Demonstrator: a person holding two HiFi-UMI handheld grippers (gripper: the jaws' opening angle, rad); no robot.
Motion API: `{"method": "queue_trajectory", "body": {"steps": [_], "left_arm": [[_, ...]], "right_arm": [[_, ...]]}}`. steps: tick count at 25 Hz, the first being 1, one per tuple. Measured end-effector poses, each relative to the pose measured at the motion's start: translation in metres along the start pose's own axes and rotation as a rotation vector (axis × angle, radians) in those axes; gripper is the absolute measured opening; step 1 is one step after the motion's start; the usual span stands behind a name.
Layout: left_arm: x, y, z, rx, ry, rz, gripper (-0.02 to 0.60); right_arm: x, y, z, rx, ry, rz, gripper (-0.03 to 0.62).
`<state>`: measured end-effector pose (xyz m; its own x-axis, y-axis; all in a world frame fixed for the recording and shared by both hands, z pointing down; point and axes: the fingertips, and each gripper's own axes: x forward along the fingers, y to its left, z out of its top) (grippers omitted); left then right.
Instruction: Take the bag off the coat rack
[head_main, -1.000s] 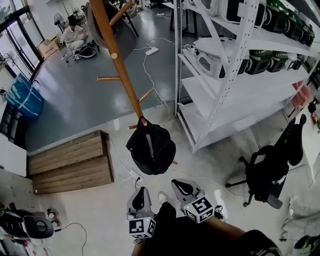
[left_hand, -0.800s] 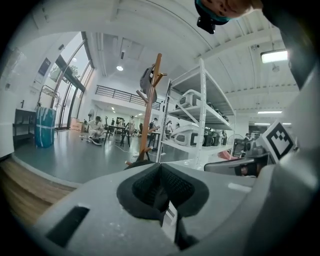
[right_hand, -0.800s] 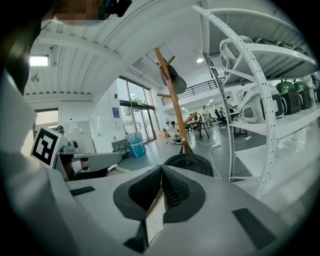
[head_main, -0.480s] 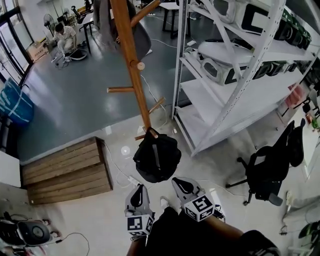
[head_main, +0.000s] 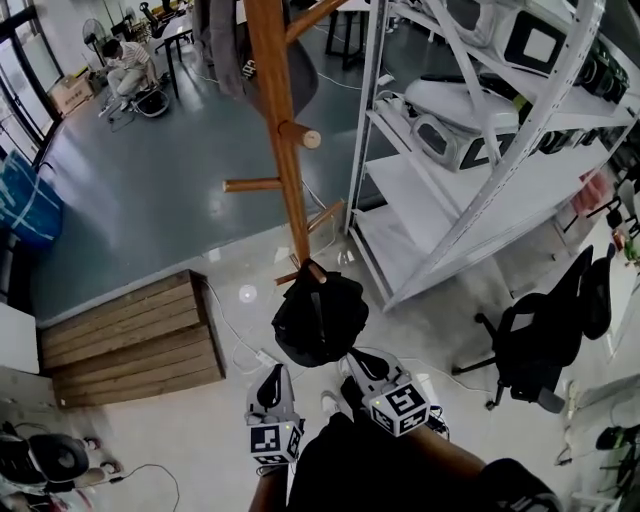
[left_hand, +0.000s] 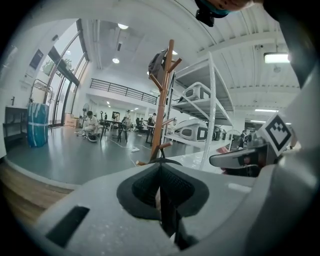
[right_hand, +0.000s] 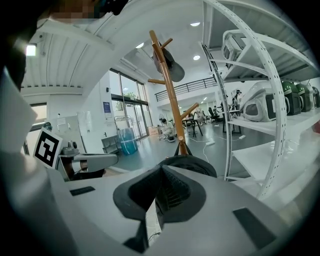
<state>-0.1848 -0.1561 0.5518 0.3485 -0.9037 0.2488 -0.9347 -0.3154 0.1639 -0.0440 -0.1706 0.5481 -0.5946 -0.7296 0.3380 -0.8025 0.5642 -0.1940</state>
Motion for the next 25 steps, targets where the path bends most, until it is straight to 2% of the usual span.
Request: {"method": "queue_trajectory", "body": {"steps": [7,11,14,16,18,25], "left_arm": [[0.029,0.000,0.006,0.009,0.016,0.003,0.018],[0.048,-0.005,0.000,0.033,0.045,-0.052,0.020],[0.060,-0.002,-0.001,0.052,0.060,-0.057,0.023],[0.068,0.001,-0.004,0.046,0.079,-0.050,0.042],[0.075,0.004,-0.006,0.047,0.090,-0.046,0.091],[0.096,0.012,-0.017,0.038,0.151,-0.051,0.174]], "right_arm": [[0.023,-0.018,-0.001,-0.017,0.046,0.039,0.015],[0.035,-0.032,-0.002,-0.028,0.076,0.048,0.015],[0.046,-0.043,-0.010,-0.017,0.110,0.059,0.027],[0.055,-0.052,-0.017,0.002,0.144,0.073,0.075],[0.061,-0.060,-0.022,0.006,0.171,0.076,0.116],[0.079,-0.081,-0.034,-0.008,0.234,0.092,0.159]]}}
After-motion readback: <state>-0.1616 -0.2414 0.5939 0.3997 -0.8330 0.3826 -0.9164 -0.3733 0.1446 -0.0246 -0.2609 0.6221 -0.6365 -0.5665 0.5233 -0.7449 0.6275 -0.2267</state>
